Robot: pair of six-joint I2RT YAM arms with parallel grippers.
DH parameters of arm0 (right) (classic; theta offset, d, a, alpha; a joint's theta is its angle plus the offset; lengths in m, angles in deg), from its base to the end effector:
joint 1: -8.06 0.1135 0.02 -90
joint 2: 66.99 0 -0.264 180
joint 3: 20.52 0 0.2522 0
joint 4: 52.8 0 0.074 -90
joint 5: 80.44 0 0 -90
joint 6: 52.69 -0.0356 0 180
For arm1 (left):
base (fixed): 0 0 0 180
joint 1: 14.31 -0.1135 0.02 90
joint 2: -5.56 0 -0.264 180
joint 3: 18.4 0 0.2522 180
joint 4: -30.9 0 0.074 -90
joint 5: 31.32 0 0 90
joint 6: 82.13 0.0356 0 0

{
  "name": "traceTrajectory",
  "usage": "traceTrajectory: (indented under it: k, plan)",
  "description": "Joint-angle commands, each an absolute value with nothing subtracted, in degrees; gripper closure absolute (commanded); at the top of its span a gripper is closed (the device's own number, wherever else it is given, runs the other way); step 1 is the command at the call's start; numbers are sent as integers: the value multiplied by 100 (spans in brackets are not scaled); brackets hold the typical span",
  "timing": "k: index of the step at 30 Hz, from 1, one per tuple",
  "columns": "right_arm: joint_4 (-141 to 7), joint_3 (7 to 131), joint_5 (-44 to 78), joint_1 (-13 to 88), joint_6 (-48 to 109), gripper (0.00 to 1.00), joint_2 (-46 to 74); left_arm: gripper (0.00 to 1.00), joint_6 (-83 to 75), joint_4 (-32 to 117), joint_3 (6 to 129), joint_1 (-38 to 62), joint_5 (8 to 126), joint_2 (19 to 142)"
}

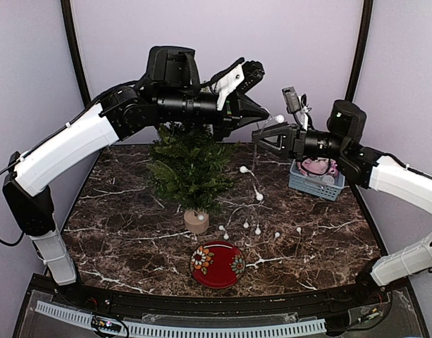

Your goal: Decorate the small christmas tree

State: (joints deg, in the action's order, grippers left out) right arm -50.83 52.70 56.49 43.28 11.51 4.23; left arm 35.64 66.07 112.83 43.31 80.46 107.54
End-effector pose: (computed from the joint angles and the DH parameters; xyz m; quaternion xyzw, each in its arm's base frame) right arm 0.2179 0.1857 0.3791 -0.3415 0.5998 0.5745 0.4399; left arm 0.2038 -0.3460 0.4839 0.5875 0.4502 -0.3049 0.5993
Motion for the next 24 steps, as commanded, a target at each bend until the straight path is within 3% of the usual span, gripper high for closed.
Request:
traceTrajectory:
  k: [1, 2, 6, 7, 9, 11, 12, 15, 19, 24]
  plan:
    - [-4701, 5538, 5741, 4465, 1105, 54, 550, 100, 3492, 6576, 11243, 4308, 8205, 10542]
    - [-4647, 5548, 5726, 4477, 1070, 57, 570, 100, 3485, 6576, 11243, 4308, 8219, 10548]
    - [-4625, 5426, 4951, 4475, 1143, 96, 340, 100, 3492, 6592, 11226, 4308, 8112, 10537]
    - [-4889, 5420, 4462, 4461, 1300, 100, 191, 100, 3493, 6584, 11213, 4308, 8054, 10526]
    - [-5544, 5494, 3433, 4433, 1608, 100, -154, 95, 3492, 6496, 11100, 4309, 7722, 10437]
    - [-6217, 5633, 2626, 4427, 1865, 100, -471, 73, 3463, 6303, 10857, 4308, 7548, 10228]
    - [-6412, 5693, 2372, 4432, 1954, 100, -603, 51, 3412, 6139, 10654, 4312, 7499, 10169]
    - [-6904, 5890, 2007, 4427, 2092, 100, -863, 21, 3234, 5853, 10337, 4309, 7260, 9969]
    - [-7200, 6074, 1793, 4427, 2099, 100, -941, 13, 2762, 5462, 9994, 4308, 7170, 9860]
    - [-7408, 6365, 1663, 4427, 1985, 100, -927, 15, 2001, 5107, 9957, 4319, 7489, 10000]
